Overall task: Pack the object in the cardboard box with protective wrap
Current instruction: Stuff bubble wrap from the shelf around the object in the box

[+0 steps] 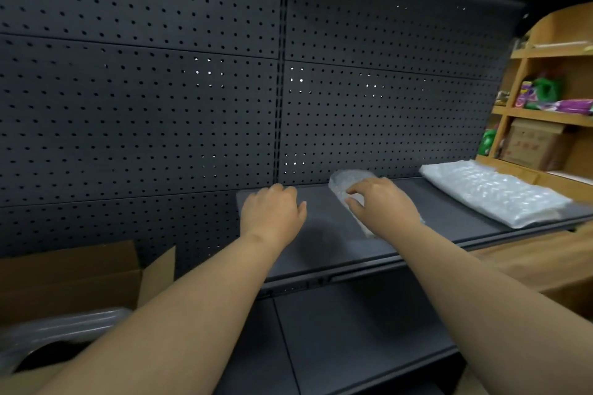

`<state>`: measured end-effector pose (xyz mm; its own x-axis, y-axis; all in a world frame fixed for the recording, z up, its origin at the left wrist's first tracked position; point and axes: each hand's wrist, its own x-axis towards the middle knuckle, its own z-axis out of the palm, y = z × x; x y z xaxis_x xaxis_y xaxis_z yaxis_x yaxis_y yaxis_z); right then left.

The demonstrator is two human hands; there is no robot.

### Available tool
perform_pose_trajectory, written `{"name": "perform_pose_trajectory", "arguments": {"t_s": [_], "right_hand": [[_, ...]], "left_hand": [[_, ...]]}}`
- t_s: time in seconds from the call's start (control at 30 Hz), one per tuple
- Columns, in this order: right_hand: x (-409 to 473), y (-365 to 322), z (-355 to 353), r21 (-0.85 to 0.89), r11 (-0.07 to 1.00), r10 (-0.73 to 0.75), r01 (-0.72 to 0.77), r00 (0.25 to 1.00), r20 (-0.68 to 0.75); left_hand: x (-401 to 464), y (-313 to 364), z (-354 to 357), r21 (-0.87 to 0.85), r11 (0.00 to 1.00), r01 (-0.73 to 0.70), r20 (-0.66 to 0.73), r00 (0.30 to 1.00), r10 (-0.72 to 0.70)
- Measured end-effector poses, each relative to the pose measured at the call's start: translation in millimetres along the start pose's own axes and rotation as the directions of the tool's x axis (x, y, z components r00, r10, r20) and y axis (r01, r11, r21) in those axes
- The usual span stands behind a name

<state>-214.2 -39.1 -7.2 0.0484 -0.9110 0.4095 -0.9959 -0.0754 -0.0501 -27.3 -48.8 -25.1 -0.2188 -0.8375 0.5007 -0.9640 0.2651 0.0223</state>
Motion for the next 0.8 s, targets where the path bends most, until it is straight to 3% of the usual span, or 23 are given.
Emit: {"name": "perform_pose_trajectory", "arguments": {"t_s": [0.13, 0.3, 0.5, 0.8], "right_hand": [[10.3, 39.6, 2.1, 0.064, 0.997, 0.032, -0.029, 0.999, -0.039], [22.9, 74.6, 10.1, 0.144, 0.982, 0.124, -0.124, 0.992, 0.01], [35.8, 90.2, 26.6, 0.27, 0.907, 0.275, -0.323, 0.94, 0.2], [49.1, 91.5, 41.9, 0.224, 0.812, 0.416, -0.539, 0.803, 0.426]], "left_hand": [[17.0, 32.3, 12.1, -0.005, 1.0, 0.022, 0.005, 1.0, -0.022], [32.2, 62.5, 24.2, -0.039, 0.998, 0.047, 0.019, 0.999, -0.047], [44.8, 87.1, 35.3, -0.169, 0.982, 0.086, 0.086, 0.994, -0.072], [72.3, 114.2, 52.1, -0.391, 0.88, 0.269, 0.359, 0.925, -0.123]]}}
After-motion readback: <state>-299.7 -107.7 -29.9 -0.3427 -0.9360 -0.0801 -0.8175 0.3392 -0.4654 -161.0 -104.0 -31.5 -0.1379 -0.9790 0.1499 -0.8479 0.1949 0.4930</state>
